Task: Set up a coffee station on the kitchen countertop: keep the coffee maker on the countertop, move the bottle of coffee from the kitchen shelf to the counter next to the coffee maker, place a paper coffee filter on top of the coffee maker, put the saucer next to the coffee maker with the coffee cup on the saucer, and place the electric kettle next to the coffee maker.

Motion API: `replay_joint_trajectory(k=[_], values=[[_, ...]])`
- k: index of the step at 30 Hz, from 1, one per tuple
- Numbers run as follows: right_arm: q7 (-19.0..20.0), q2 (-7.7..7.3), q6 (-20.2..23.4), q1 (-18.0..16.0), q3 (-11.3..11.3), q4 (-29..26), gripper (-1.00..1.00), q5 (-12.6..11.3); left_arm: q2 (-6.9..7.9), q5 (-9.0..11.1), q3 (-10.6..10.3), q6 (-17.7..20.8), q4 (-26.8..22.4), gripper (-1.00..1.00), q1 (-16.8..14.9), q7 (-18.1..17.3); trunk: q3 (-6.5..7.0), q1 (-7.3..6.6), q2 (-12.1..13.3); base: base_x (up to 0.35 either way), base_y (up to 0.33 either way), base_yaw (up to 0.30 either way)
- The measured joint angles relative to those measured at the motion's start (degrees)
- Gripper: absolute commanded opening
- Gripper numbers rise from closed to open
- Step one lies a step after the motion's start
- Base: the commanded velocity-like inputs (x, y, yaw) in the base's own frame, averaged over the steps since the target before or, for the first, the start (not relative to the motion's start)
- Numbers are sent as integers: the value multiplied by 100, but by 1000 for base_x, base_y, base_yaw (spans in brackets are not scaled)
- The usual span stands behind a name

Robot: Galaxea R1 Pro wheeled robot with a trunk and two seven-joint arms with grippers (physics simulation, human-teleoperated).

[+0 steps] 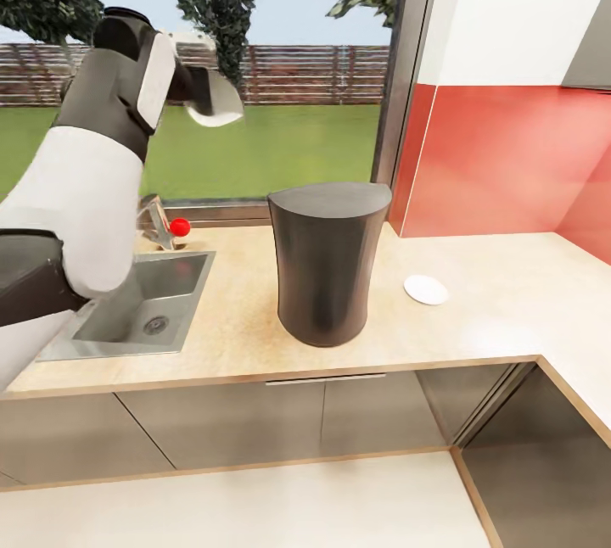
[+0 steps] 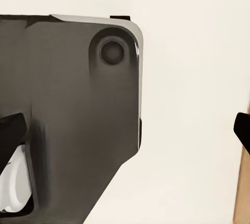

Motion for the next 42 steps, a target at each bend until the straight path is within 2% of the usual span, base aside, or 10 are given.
replay_joint_trajectory(k=[4, 10, 17, 24, 27, 31, 34, 37, 39, 42], values=[[0, 0, 0, -2, 4, 7, 100, 3, -4, 32, 19, 220, 588, -100, -558, 2, 0, 0, 0, 0, 0, 0], [1, 0, 0, -2, 5, 11, 100, 5, -67, 350, 36, 414, 1796, -100, -1183, -40, -1, 1, 1, 0, 0, 0], [1, 4, 0, 1, 5, 7, 100, 6, -42, 478, 28, 527, 2538, -100, -1395, -98, -1, 1, 2, 0, 0, 0], [1, 4, 0, -2, 8, 15, 100, 6, -16, 472, 5, 570, 3099, -100, -1410, -100, -1, 1, 1, 0, 0, 0], [-2, 2, 0, -2, 9, 21, 100, 6, 43, 470, 12, 592, 3153, -100, -1411, -99, -1, 1, 1, 0, 0, 0], [-5, 0, 0, 0, 18, 41, 100, 6, 251, 542, 122, 615, 3393, -100, -1434, -89, -1, 1, 2, 0, 0, 0], [-5, 0, 0, 0, 20, 64, 100, 6, 485, 940, 587, 619, 3648, -100, -1478, -54, -1, 1, 1, 0, 0, 0], [-6, 0, 0, -2, 21, 73, 100, 6, 791, 1421, 1430, 619, 3763, -100, -1483, 140, -1, 1, 1, 0, 0, 0], [-6, 0, 0, -3, 21, 75, 100, 6, 929, 1595, 1858, 619, 3789, -100, -1487, 401, -1, 1, 1, 0, 0, 0], [-6, 0, 0, -1, 21, 76, 100, 6, 1089, 1781, 2734, 616, 3806, -100, -1477, 1238, -1, 1, 1, 0, 0, 0]])
